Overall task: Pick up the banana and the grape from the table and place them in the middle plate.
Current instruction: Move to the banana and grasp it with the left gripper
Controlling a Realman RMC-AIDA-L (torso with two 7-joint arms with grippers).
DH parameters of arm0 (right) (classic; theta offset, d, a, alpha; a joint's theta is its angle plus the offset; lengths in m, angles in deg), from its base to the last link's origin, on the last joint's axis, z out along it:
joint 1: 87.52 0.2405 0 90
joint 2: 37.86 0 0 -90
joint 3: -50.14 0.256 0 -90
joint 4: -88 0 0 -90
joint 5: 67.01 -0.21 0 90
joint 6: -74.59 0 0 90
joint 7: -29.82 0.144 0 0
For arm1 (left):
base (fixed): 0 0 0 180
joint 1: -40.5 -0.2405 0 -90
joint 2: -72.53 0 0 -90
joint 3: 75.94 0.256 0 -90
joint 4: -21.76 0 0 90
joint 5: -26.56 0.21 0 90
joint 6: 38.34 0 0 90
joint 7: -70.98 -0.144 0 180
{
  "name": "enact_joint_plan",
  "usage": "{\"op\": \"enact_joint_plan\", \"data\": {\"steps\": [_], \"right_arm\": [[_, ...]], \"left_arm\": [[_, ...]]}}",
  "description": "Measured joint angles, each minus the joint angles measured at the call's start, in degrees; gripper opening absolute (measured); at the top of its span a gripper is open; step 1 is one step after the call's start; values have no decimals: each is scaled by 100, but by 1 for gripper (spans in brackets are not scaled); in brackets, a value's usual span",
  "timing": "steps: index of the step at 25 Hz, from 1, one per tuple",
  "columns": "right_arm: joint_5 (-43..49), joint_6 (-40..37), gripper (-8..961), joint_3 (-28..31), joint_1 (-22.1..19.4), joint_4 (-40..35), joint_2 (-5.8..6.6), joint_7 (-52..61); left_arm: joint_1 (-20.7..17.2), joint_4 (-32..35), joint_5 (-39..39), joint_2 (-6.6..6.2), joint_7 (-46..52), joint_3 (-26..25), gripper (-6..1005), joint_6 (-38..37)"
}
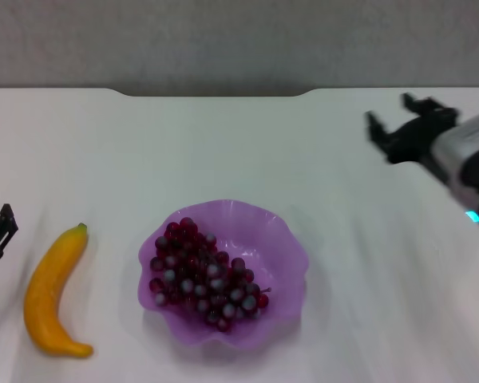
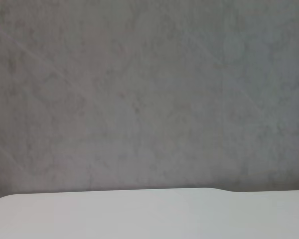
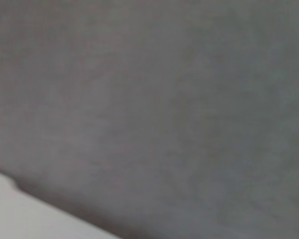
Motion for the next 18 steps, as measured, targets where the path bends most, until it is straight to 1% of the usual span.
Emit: {"op": "enact_joint_plan", "data": {"steps": [1,3,5,8,11,13,16,18], "right_arm": [[-10,-108,741,121,-94,-5,-1,-21],[-35,-561,652,318,-345,10,-15,-20],[-57,-1190,564,437,-636,66,-34,-3],[-234,-2138,462,423,-933,230,-49,-8],[-714,-2909,360,237,-1021,617,-54,-59],[-1039,-3324,263,82,-1026,902,-61,-149],[-1747,-3985,118,-365,-1024,1349,-75,-587],[-2398,-4417,93,-832,-1008,1644,-82,-965]], "left_arm": [[0,0,-1,-2,0,-5,848,0],[0,0,-16,-5,0,-19,848,0],[-1,0,-35,-6,0,-29,848,1],[-5,0,-44,-4,0,-35,847,6],[-6,0,-51,-1,0,-40,847,8],[0,0,-52,3,2,-40,847,9],[36,0,-32,14,44,-40,847,10],[57,0,-27,21,58,-33,847,10]]}}
